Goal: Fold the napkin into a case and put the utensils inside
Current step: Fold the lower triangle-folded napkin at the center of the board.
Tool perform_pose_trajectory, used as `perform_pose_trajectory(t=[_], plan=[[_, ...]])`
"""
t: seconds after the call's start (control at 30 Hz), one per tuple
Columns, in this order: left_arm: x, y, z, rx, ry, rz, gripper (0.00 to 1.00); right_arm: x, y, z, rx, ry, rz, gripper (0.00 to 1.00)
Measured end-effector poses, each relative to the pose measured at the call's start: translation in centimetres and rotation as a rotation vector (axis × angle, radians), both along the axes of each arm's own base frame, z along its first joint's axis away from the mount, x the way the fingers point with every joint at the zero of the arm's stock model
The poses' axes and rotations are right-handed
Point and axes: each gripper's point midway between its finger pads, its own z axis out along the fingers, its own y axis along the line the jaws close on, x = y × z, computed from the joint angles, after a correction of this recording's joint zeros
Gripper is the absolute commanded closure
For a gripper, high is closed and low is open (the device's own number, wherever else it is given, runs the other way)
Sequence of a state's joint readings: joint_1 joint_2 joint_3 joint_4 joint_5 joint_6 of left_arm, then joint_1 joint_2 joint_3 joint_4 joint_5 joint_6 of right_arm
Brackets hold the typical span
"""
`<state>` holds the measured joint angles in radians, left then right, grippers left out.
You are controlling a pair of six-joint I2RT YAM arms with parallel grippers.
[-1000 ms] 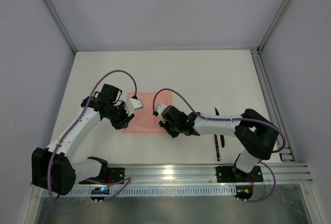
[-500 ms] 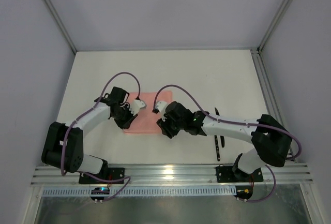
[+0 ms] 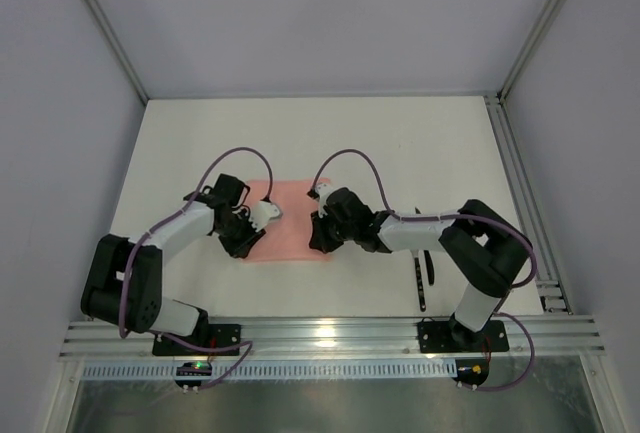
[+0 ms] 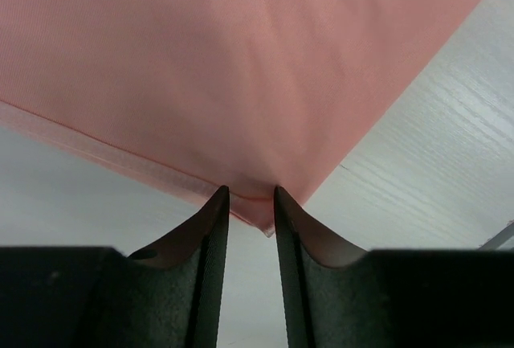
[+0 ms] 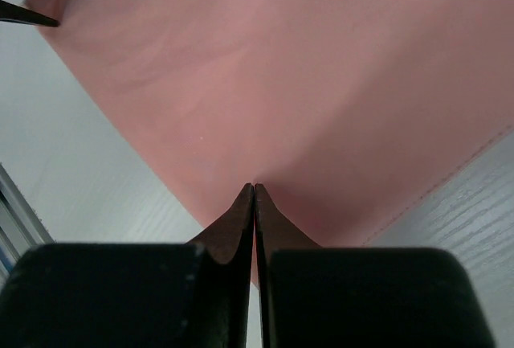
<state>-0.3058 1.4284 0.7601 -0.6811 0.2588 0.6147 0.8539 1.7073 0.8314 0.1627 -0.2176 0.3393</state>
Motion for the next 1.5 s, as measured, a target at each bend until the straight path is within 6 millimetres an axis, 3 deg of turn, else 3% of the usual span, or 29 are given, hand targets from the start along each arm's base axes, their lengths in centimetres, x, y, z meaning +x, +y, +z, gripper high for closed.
perform_pose_trajectory(t=[0.1,0.3,0.37,0.47,0.5,0.63,0.8,0.97,1.2,1.3,1.33,1.5], plan=[[-0.4,-0.5,1.0,-0.038,-0.011,-0.038,0.56,-0.6,-0.6,-1.8,-0.005,0.069,-0.027,0.96],[0.5,-1.4,6.4,-0.108,-0.197,-0.151,0.36,-0.2,-1.0,-1.8,0.056,0.107,-0.066,0.96],[0.8,-1.5,6.6,-0.088,-0.224,-0.203,0.27,-0.2,-1.0,-1.8,0.058,0.108,-0.067,0.96],[-0.4,-1.7,4.9,-0.027,-0.218,-0.332,0.01,-0.2,-1.0,-1.7,0.058,0.109,-0.065,0.96],[-1.1,-1.7,4.2,-0.005,-0.204,-0.377,0.01,-0.2,-1.0,-1.7,0.059,0.109,-0.064,0.96],[-2.9,-0.8,1.6,0.094,-0.172,-0.516,0.03,-0.2,-1.0,-1.7,0.058,0.109,-0.054,0.96],[-2.0,0.3,0.2,0.215,-0.216,-0.624,0.11,-0.3,-1.0,-1.7,0.053,0.108,-0.037,0.96],[-0.6,0.3,0.2,0.281,-0.28,-0.684,0.2,-0.4,-1.1,-1.7,0.048,0.107,-0.029,0.96],[-0.4,0.2,0.0,0.295,-0.301,-0.712,0.34,-0.5,-1.2,-1.7,0.044,0.108,-0.009,0.96],[-0.5,0.1,-0.1,0.285,-0.3,-0.712,0.46,-0.6,-1.2,-1.7,0.043,0.111,-0.006,0.96],[-0.5,-0.1,-0.1,0.277,-0.302,-0.711,0.54,-0.6,-1.2,-1.7,0.043,0.112,-0.004,0.96],[-0.7,-0.5,-0.3,0.248,-0.298,-0.71,0.59,-0.7,-1.2,-1.7,0.043,0.116,-0.002,0.96]])
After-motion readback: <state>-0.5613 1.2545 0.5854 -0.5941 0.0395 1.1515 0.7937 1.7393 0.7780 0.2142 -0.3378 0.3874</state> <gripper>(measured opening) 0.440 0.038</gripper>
